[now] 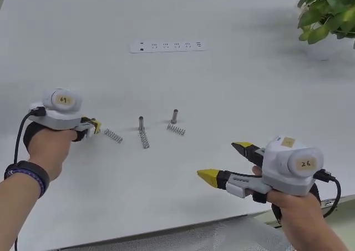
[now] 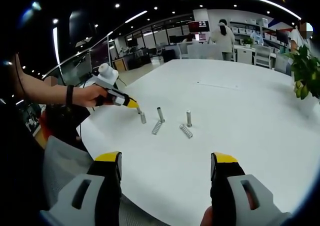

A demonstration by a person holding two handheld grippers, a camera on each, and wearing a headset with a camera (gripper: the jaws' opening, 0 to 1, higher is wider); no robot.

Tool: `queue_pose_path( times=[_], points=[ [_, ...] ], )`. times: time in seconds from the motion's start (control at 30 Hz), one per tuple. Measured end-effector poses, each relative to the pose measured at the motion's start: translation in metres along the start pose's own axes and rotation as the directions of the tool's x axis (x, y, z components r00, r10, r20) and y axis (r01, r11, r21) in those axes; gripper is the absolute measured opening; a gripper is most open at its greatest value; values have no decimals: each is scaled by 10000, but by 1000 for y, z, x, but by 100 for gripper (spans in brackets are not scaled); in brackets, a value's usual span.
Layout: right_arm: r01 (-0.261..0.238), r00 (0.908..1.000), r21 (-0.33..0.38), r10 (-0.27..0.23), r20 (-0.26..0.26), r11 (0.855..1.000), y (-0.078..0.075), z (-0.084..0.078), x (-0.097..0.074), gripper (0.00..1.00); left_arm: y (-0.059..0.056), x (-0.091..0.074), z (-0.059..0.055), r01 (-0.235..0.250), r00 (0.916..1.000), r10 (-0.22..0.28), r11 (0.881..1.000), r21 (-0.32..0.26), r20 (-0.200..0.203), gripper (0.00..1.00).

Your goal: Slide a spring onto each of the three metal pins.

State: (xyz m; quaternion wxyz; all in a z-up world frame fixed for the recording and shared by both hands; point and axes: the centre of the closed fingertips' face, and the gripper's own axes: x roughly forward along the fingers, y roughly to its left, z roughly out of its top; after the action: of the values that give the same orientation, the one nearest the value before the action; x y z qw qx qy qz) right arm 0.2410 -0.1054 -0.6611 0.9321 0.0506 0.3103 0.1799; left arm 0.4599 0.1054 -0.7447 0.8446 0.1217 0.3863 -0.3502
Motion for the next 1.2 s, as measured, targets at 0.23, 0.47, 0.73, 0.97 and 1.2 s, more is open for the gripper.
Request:
queue_pose_path(
  times=[0.23, 0.47, 0.73, 0.97, 1.2],
  points=[
    [-12, 10000, 3, 12, 22, 10000, 1, 0, 0, 72, -2, -5, -4, 32, 10000, -32, 10000, -50, -6, 14],
    [-25, 10000, -14, 25, 51, 10000, 3, 0, 0, 72, -3, -13, -11, -5, 10000, 5, 10000, -51, -12, 16],
    [-65, 9999, -51, 65, 85, 10000, 6, 0, 0, 72, 0, -30, -21, -234, 9997, 235, 9997, -53, 77, 19],
    [-151, 9999, -119, 152, 41, 9998, 9, 0, 2, 72, 4, -43, -34, -503, 9987, 502, 9987, 109, 101, 22],
    [-321, 9995, -208, 320, -29, 9993, 15, 1, 7, 72, 2, -57, -50, -336, 9993, 337, 9994, -40, 146, 26]
  ],
)
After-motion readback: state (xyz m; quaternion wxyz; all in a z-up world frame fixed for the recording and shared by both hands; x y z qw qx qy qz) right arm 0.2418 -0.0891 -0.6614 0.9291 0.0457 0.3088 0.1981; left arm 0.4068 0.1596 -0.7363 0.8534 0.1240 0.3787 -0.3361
